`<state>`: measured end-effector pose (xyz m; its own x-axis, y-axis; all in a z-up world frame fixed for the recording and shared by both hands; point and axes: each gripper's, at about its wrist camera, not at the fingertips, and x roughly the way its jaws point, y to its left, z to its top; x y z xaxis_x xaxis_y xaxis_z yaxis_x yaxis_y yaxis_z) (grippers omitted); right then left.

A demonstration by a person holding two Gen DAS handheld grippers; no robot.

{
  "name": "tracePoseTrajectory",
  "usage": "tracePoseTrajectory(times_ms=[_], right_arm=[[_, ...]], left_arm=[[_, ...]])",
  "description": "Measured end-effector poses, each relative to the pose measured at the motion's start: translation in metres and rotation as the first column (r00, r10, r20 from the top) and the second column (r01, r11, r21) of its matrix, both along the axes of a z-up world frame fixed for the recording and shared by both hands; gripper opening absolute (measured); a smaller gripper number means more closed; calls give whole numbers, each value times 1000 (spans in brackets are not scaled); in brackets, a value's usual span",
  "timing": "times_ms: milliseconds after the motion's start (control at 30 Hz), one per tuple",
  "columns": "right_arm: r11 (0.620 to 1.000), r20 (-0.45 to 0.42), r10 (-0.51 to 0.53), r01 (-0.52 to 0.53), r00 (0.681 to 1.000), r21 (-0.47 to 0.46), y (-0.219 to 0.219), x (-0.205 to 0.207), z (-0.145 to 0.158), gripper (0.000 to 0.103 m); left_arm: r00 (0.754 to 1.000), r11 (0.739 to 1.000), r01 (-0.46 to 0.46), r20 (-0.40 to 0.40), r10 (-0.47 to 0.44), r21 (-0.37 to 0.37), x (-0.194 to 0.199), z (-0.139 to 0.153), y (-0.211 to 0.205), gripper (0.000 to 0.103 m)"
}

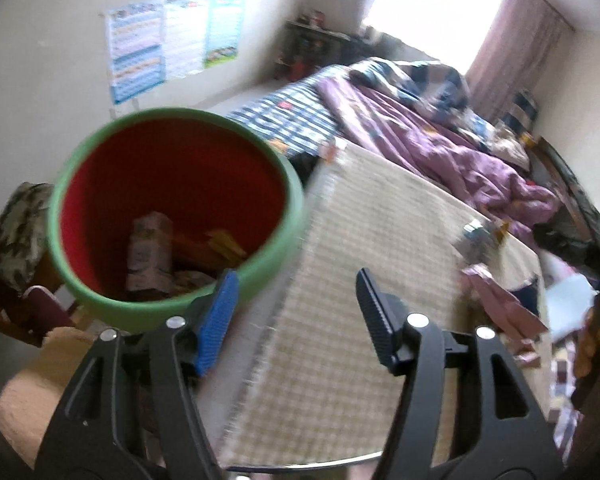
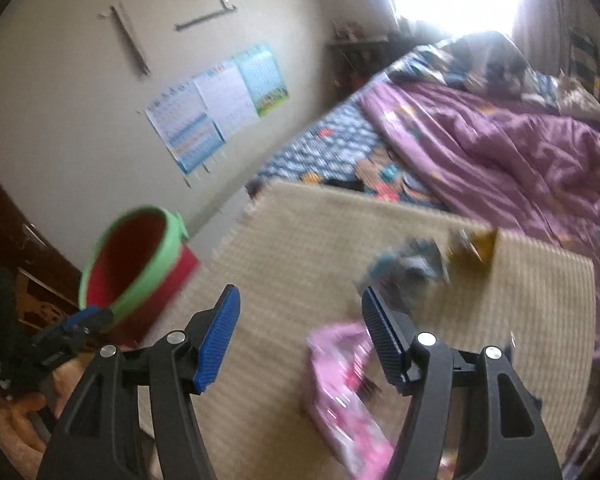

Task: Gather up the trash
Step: 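Grasp the brown crumpled wrapper with the left tool while the right tool grasps the pink wrapper, then carry the brown wrapper and pink wrapper over the red bin with both tools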

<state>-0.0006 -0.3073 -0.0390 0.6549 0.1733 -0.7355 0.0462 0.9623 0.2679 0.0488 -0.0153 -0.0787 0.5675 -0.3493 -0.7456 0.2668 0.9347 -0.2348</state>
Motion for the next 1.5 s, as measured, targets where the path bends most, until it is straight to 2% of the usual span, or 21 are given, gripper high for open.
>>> tracePoseTrajectory(times_ms=[133, 233, 300, 333, 367, 400, 500, 633, 833, 900, 1033, 1133, 1200, 1233, 1367, 1500], right_arm=[[1000, -115, 12, -11, 993, 10, -2, -6, -30, 63], [999, -175, 39, -38, 984, 9, 3, -12, -48, 63], [999, -194, 44, -42, 980, 11, 5, -13, -54, 52], [999, -202, 43, -41, 978, 17, 5, -14, -57, 35], [999, -205, 40, -36, 978, 24, 4, -16, -58, 27], [999, -199, 36, -29, 979, 38, 2, -18, -58, 27], [999, -163, 7, 0, 987, 47, -5, -23, -50, 23], [995, -94, -61, 69, 994, 76, -22, -31, -35, 23], [969, -26, -194, 196, 981, 151, -52, -44, -24, 23], [960, -23, -219, 219, 976, 173, -59, -46, -22, 23], [956, -28, -236, 237, 971, 175, -68, -53, -23, 23], [953, -35, -247, 250, 968, 171, -71, -60, -26, 23], [950, -44, -254, 258, 966, 174, -71, -62, -29, 23], [949, -49, -257, 261, 965, 175, -72, -63, -30, 23], [949, -58, -254, 260, 966, 181, -71, -63, -34, 24], [954, -59, -229, 236, 972, 183, -64, -56, -34, 24]], left_arm=[[985, 985, 174, -14, -174, 16, -16, -6, -36, 62], [955, 955, 296, -43, -295, 20, -33, -14, -67, 62], [939, 941, 339, -66, -337, 23, -41, -20, -81, 62], [932, 934, 357, -77, -354, 27, -44, -22, -86, 62], [927, 929, 368, -83, -364, 31, -46, -25, -89, 62], [921, 923, 383, -91, -379, 36, -49, -28, -94, 62], [911, 912, 406, -101, -400, 49, -52, -31, -102, 62], [905, 908, 417, -113, -411, 40, -50, -33, -112, 62], [889, 895, 447, -116, -443, 7, -32, -31, -147, 62], [872, 880, 474, -126, -473, -21, -28, -33, -167, 62], [850, 860, 511, -153, -505, 3, -21, -46, -201, 62], [839, 858, 514, -196, -508, -24, -15, -57, -214, 62], [827, 855, 517, -238, -508, -29, -12, -67, -220, 53], [823, 854, 519, -247, -512, -38, -12, -69, -219, 53], [834, 863, 504, -235, -499, -46, -13, -67, -210, 52], [868, 891, 453, -207, -451, -43, -9, -60, -185, 52]])
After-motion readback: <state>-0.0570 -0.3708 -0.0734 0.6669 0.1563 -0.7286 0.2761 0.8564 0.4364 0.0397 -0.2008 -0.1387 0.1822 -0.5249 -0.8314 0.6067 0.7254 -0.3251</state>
